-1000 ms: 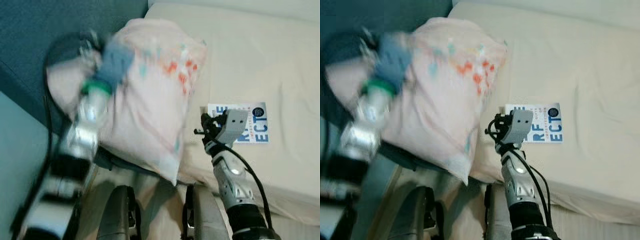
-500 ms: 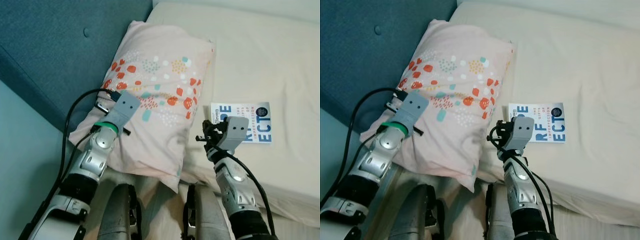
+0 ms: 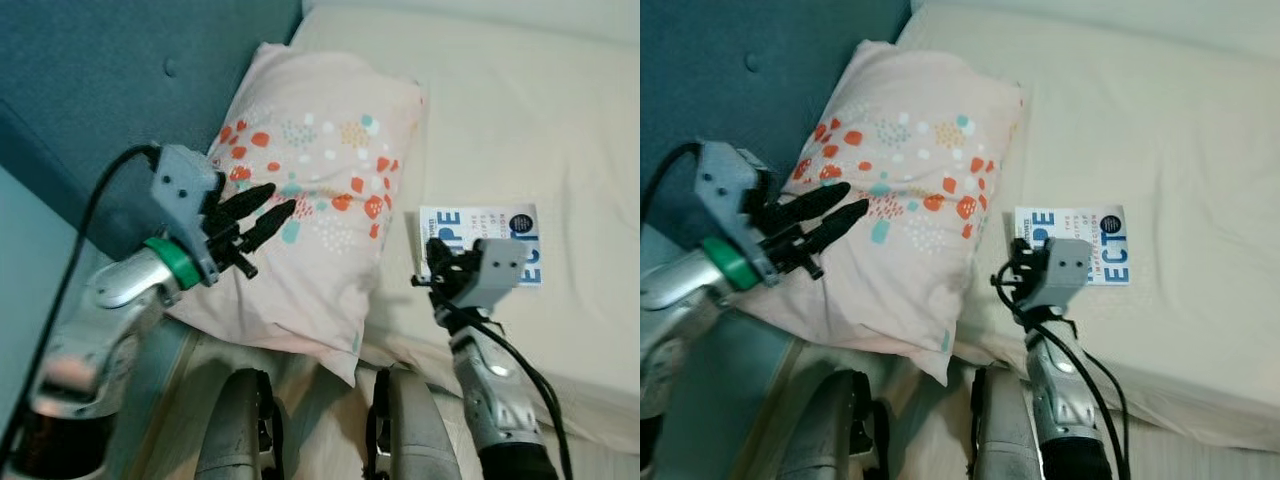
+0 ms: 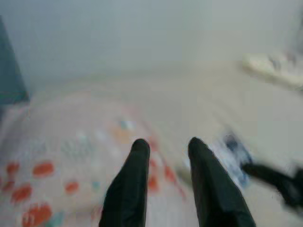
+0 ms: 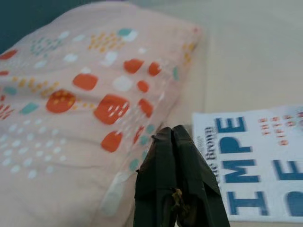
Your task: Clean up the room
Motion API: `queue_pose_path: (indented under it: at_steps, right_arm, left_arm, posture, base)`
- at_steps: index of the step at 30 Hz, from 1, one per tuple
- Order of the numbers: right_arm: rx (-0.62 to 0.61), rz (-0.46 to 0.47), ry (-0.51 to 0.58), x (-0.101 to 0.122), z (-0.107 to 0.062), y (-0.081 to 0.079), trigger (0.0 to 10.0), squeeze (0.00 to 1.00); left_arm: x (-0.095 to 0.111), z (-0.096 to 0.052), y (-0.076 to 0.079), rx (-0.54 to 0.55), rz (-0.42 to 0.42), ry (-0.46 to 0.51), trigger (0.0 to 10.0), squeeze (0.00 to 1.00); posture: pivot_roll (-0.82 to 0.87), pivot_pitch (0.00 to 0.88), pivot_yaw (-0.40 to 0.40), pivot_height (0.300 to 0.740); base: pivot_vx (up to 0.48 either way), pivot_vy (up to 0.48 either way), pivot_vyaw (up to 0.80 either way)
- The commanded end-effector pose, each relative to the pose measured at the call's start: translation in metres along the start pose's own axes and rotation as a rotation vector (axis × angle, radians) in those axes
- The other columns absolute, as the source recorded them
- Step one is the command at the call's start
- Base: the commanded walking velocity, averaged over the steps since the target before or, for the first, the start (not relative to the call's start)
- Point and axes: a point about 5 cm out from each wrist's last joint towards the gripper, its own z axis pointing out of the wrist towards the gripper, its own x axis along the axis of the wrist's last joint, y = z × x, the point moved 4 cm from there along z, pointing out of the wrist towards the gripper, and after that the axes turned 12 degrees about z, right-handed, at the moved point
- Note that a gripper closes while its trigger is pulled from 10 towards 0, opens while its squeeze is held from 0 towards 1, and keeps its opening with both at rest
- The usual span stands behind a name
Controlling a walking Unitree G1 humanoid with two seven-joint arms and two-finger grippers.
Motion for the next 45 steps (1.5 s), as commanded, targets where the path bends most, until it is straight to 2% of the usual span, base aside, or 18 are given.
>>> queue_pose_path:
  at_steps: [1,3,6,8,11,13,18,21,25,37,39,45]
  right_arm:
    - [-0.008,0.002,0.005,-0.001,-0.004,0.001,10.0,0.0]
    - [-0.001,0.021,0.04,0.007,-0.001,-0.006,10.0,0.0]
    - [0.008,0.033,0.056,0.011,0.0,-0.01,10.0,0.0]
    - [0.015,0.028,0.109,0.023,0.003,-0.016,10.0,0.0]
    - [0.005,-0.004,0.125,0.027,0.004,-0.017,10.0,0.0]
    - [0.002,-0.012,0.117,0.027,0.004,-0.014,10.0,0.0]
    - [-0.002,-0.017,0.11,0.027,0.003,-0.011,10.0,0.0]
    - [-0.006,-0.024,0.106,0.028,0.004,-0.008,10.0,0.0]
    - [-0.006,-0.026,0.104,0.028,0.004,-0.009,10.0,0.0]
    - [-0.019,-0.018,0.084,0.024,0.006,-0.006,10.0,0.0]
    - [-0.051,-0.019,0.079,0.024,0.007,-0.001,10.0,0.0]
    - [-0.051,-0.019,0.079,0.024,0.007,-0.001,10.0,0.0]
  left_arm:
    - [-0.024,0.001,-0.005,0.125,0.009,-0.079,10.0,0.0]
    - [-0.044,0.007,0.003,0.202,-0.028,-0.118,10.0,0.0]
    - [-0.049,0.009,0.009,0.205,-0.055,-0.122,10.0,0.0]
    - [-0.057,0.015,0.015,0.23,-0.089,-0.145,10.0,0.0]
    - [-0.062,0.017,0.017,0.227,-0.142,-0.18,10.0,0.0]
    - [-0.063,0.018,0.012,0.242,-0.195,-0.191,10.0,0.0]
    - [-0.067,0.02,0.007,0.291,-0.203,-0.199,10.0,0.0]
    - [-0.075,0.021,0.004,0.325,-0.162,-0.222,10.0,0.0]
    - [-0.078,0.021,0.004,0.332,-0.151,-0.229,10.0,0.0]
    - [-0.088,0.023,0.01,0.289,-0.215,-0.264,10.0,0.0]
    - [-0.086,0.026,0.01,0.279,-0.214,-0.256,10.0,0.0]
    - [-0.086,0.026,0.01,0.279,-0.214,-0.256,10.0,0.0]
  posture:
    - [-0.01,0.175,0.062,0.626]
    - [-0.03,0.161,0.062,0.626]
    - [-0.04,0.151,0.062,0.626]
    - [-0.05,0.136,0.065,0.635]
    - [-0.07,0.123,0.071,0.645]
    - [-0.08,0.106,0.07,0.654]
    - [-0.08,0.096,0.068,0.664]
    - [-0.08,0.095,0.061,0.678]
    - [-0.08,0.094,0.059,0.687]
    - [-0.07,0.099,0.05,0.734]
    - [-0.08,0.098,0.048,0.734]
    - [-0.08,0.098,0.048,0.734]
  base:
    - [0.0,0.0,0.0]
    - [0.0,0.0,0.0]
    - [0.0,0.0,0.0]
    - [0.0,0.0,0.0]
    - [0.0,0.0,0.0]
    - [0.0,0.0,0.0]
    - [0.0,0.0,0.0]
    - [0.0,0.0,0.0]
    - [0.0,0.0,0.0]
    - [0.0,0.0,0.0]
    - [0.0,0.0,0.0]
    - [0.0,0.0,0.0]
